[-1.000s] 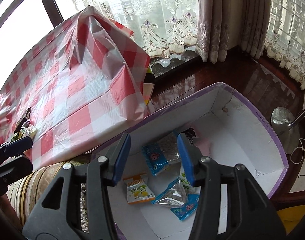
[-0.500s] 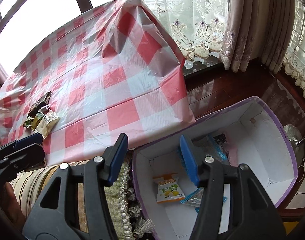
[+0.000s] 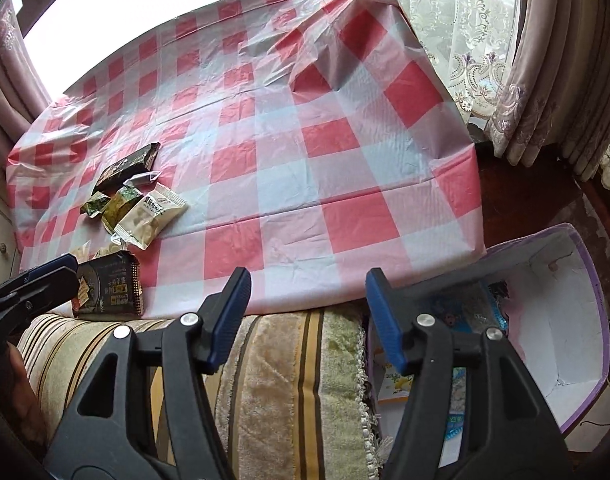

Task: Organize snacks
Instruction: 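Move both tools back over the remaining snacks on the table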

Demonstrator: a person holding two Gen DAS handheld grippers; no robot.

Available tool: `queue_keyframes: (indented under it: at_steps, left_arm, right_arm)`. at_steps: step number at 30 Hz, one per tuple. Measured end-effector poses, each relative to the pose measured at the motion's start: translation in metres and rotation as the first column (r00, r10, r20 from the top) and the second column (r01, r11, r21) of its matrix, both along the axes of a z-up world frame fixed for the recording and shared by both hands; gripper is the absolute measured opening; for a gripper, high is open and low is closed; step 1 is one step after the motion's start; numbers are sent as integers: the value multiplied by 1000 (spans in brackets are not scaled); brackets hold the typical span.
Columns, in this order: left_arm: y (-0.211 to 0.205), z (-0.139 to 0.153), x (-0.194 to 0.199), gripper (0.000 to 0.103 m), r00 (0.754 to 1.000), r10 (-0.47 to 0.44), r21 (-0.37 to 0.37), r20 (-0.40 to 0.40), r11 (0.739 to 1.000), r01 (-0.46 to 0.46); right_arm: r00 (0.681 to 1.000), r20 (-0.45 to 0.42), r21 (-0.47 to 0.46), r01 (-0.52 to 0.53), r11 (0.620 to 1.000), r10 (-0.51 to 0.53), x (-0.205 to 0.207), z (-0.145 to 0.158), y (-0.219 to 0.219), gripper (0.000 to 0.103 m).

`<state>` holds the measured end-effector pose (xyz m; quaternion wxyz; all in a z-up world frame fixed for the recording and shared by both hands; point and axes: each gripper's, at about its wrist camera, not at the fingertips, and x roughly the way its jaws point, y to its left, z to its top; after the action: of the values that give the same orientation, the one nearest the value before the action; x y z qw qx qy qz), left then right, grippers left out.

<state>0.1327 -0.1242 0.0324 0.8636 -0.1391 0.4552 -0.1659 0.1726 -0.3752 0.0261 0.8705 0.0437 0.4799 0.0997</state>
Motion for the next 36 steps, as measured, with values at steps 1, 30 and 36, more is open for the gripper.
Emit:
queue_keyframes:
  at_steps: [1,30,36]
  left_arm:
    - [10,-1,-2,74,1000,18,-1,-3,1000,-18]
    - [144,-56,0,74,980,116,345,-163,937,-54]
    - [146,-70,16,76,979,94,457,-179,889,-2]
  right_arm:
    - [1000,-1,-2,-4,1000,4,1,0,4,63]
    - [981,-73,-73,-186,980,181,56,-11,139,74]
    - [970,-102,-93,-232,968,222,66,-17,167,76]
